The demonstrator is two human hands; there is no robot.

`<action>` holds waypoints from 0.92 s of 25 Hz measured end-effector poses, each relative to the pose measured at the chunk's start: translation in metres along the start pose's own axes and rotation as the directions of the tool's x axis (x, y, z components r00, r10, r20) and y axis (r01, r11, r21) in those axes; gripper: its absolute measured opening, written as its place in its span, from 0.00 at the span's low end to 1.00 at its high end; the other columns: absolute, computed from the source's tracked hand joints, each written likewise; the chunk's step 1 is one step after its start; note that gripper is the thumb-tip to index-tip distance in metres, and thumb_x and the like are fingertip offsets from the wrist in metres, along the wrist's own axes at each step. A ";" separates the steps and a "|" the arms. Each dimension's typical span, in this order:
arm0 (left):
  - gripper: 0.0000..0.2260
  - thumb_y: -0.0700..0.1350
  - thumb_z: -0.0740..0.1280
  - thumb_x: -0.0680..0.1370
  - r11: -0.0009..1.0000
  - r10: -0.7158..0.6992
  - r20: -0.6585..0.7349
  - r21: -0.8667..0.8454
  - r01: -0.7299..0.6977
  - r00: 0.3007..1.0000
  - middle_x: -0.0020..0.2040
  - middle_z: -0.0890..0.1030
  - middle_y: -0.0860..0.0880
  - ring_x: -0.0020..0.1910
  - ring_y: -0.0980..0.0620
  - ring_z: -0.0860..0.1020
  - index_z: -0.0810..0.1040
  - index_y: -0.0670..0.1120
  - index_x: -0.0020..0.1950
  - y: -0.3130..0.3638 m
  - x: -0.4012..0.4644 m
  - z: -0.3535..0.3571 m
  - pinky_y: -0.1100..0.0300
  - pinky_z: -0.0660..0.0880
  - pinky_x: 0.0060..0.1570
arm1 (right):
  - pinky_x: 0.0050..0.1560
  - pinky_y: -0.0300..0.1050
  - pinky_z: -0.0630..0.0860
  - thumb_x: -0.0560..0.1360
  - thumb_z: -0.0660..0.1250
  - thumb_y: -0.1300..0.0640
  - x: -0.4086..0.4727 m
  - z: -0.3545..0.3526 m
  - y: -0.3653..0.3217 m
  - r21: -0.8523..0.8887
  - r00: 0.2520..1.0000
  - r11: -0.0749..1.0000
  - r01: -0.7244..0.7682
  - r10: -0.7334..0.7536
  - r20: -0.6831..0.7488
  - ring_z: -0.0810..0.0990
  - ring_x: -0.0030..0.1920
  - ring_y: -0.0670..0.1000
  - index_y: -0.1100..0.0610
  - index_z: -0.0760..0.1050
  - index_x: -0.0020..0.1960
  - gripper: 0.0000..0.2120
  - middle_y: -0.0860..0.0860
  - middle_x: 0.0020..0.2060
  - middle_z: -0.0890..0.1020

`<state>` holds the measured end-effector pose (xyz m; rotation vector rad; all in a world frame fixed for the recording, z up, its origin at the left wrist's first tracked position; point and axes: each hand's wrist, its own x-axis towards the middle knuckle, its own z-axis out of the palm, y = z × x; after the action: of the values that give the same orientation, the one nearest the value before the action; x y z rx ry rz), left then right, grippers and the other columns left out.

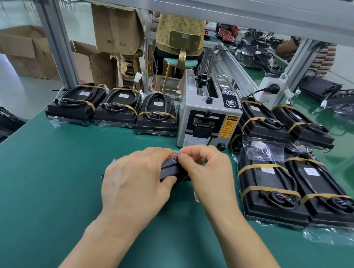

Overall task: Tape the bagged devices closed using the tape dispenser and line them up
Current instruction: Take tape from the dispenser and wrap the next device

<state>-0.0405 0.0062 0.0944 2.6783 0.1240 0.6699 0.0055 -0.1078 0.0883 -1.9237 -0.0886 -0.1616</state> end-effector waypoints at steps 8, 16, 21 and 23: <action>0.20 0.47 0.80 0.59 1.000 0.015 -0.010 0.010 -0.015 1.000 0.43 0.85 0.57 0.38 0.49 0.83 0.84 0.55 0.49 -0.001 0.001 0.001 0.59 0.74 0.36 | 0.37 0.32 0.72 0.74 0.69 0.66 0.010 -0.001 0.004 0.273 0.972 0.938 -0.212 0.174 0.158 0.76 0.35 0.43 0.52 0.79 0.39 0.10 0.46 0.33 0.80; 0.20 0.49 0.80 0.58 0.998 0.031 0.065 -0.052 -0.027 0.997 0.42 0.83 0.60 0.39 0.51 0.82 0.82 0.57 0.49 -0.002 -0.001 -0.008 0.60 0.72 0.36 | 0.34 0.25 0.69 0.78 0.62 0.64 0.009 -0.010 0.010 0.332 0.969 0.911 -0.244 0.217 0.115 0.75 0.33 0.35 0.50 0.78 0.51 0.11 0.45 0.42 0.77; 0.20 0.48 0.80 0.62 0.988 0.034 -0.010 -0.149 -0.035 0.999 0.45 0.80 0.68 0.45 0.58 0.79 0.81 0.60 0.51 -0.009 -0.001 -0.015 0.69 0.67 0.40 | 0.43 0.26 0.68 0.79 0.63 0.54 -0.006 -0.024 0.027 0.454 0.952 0.837 -0.305 0.247 0.183 0.72 0.50 0.25 0.45 0.74 0.62 0.12 0.35 0.57 0.77; 0.21 0.51 0.79 0.60 0.961 -0.027 -0.031 -0.275 0.017 0.999 0.42 0.76 0.76 0.47 0.65 0.75 0.80 0.64 0.51 -0.015 -0.007 -0.019 0.76 0.66 0.44 | 0.49 0.27 0.69 0.79 0.63 0.56 -0.017 -0.028 0.036 0.471 0.981 0.862 -0.191 0.158 0.108 0.74 0.56 0.29 0.44 0.77 0.59 0.12 0.34 0.56 0.80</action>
<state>-0.0549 0.0252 0.1010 2.3964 0.0642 0.6729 -0.0080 -0.1461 0.0623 -1.4284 0.0049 0.0460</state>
